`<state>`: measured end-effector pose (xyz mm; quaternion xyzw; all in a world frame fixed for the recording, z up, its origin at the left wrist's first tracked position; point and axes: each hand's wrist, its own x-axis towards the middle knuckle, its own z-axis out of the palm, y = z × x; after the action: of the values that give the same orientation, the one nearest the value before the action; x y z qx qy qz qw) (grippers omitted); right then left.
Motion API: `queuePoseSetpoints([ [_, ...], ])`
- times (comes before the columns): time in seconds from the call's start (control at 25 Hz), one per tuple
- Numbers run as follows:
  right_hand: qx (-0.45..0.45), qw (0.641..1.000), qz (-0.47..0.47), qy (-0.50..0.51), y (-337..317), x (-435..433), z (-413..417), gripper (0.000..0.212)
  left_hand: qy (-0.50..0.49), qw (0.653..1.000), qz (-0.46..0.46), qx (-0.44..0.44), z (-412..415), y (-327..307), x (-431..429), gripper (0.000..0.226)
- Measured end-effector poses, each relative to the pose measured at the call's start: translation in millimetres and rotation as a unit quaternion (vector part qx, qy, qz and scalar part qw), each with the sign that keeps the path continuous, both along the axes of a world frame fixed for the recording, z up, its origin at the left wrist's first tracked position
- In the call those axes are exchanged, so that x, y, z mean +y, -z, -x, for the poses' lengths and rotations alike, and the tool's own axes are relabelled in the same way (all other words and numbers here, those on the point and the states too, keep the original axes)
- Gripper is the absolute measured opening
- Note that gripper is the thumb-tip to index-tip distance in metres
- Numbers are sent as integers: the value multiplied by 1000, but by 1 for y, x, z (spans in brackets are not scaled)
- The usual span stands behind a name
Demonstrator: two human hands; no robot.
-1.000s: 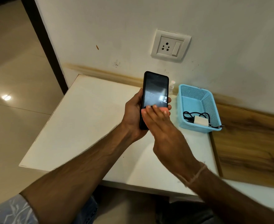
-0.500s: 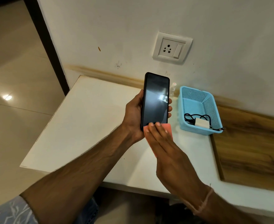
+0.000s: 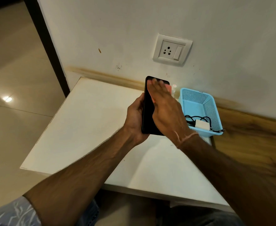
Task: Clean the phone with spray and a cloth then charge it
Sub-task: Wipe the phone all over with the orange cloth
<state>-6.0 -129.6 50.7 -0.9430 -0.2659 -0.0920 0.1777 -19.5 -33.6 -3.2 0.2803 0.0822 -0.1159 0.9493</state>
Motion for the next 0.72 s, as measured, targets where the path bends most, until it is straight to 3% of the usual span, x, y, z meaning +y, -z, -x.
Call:
queuePoseSetpoints([
  [0.16, -40, 996, 22, -72, 35, -25, 74, 76, 28, 1000, -2, -6, 0, -1, 5, 69],
  [0.32, -57, 993, 57, -90, 48, -50, 89, 86, 45, 999, 6, -9, 0, -3, 3, 72],
  [0.6, -13, 1000, 8, 10, 7, -36, 11, 53, 3, 999, -39, 2, 0, 1, 0, 52],
  [0.72, 17, 999, -22, 43, -1, -16, -12, 50, -8, 999, -41, 11, -2, 5, -3, 51],
])
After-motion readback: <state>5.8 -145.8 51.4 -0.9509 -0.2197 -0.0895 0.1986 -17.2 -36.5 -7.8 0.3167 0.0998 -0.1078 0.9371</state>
